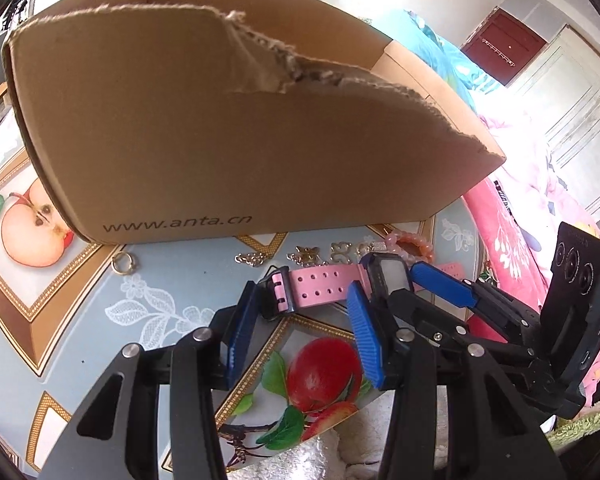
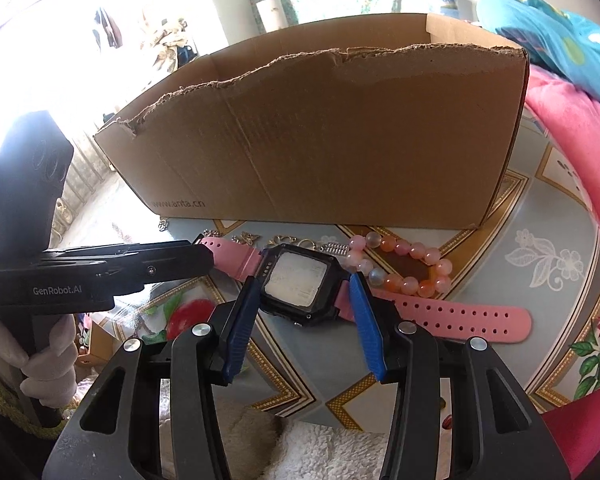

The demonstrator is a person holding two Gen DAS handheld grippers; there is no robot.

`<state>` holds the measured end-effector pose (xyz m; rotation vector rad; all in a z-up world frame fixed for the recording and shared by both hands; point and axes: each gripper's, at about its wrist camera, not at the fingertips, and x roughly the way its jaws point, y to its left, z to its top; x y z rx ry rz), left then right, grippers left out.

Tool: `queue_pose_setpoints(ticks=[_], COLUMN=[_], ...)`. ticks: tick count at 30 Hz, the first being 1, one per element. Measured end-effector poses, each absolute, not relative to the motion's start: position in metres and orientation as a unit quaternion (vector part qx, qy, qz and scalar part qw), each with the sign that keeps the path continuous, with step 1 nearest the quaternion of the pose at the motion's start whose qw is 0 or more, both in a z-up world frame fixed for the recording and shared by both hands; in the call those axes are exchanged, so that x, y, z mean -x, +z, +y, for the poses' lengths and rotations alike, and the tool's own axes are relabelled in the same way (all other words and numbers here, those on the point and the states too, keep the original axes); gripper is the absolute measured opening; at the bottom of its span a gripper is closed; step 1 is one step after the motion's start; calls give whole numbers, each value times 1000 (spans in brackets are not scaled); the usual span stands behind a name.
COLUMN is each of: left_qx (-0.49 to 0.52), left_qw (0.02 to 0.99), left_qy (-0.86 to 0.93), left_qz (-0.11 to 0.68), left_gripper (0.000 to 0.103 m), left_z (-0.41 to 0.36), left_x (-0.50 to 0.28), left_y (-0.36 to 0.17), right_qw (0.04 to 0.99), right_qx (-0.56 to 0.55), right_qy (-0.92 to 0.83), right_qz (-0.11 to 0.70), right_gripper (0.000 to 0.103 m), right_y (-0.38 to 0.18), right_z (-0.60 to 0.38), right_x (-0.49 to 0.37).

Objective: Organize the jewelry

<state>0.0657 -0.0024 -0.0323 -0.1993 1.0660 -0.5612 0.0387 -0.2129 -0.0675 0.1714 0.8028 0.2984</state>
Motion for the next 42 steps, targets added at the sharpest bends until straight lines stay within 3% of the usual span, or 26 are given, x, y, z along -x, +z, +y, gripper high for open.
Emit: queue_pose_setpoints(ticks=[7, 13, 17, 20, 23, 31, 42], left_qx=[79, 43, 25, 6, -20, -64, -50], left_qw=[822, 834, 839, 843, 851, 867, 857], left_qy=[-246, -228, -218, -211, -201, -198, -243], left_qz=[507, 501, 497, 496, 485, 454, 453], left_gripper=[44, 37, 28, 14, 9, 5, 4], left_z=[-7, -13, -15, -18, -22, -26, -9], left_x=[-69, -69, -67, -65, -61, -48, -34], left_y=[-32, -28, -26, -26, -25, -19, -19], right_qw=[907, 908, 907, 907, 907, 908, 903], right_qx=[-94, -98, -101, -101, -101, -92, -39], right_qy=[149, 152, 154, 153, 154, 155, 144], right_qz=[383, 379, 378, 378, 379, 379, 402], right_gripper=[44, 44, 44, 44, 44, 44, 47], right_y=[-73, -75, -74, -74, -73, -71, -51], right_z=[-220, -228, -229, -230, -231, -235, -241], right_x=[-34, -29, -28, -28, -28, -25, -15])
